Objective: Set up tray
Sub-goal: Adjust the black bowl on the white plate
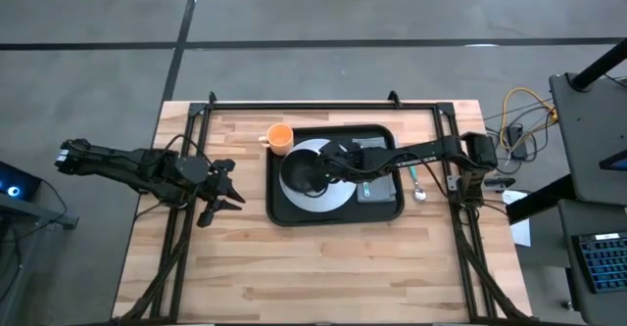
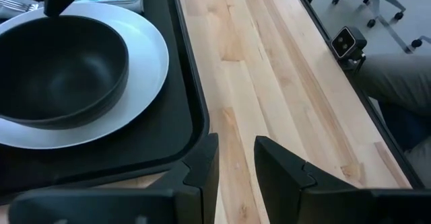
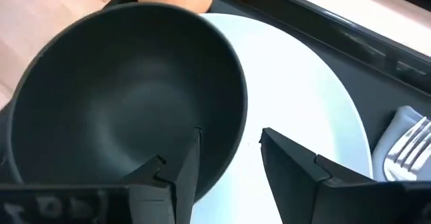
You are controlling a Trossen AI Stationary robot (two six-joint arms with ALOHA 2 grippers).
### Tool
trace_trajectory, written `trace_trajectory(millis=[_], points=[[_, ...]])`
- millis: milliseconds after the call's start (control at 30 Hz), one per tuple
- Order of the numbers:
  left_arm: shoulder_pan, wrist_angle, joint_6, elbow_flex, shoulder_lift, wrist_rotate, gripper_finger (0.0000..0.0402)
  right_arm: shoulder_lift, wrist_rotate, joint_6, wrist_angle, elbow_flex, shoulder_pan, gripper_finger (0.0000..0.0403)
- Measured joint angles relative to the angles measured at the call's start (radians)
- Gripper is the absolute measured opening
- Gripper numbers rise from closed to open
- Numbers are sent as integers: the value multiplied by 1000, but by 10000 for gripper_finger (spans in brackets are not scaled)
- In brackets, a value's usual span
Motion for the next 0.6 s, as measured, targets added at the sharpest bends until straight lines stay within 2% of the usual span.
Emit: trace_trajectory(millis=[600], points=[[0,0,0,0,0,3,76,0,-9,11,79,-49,-2,134]])
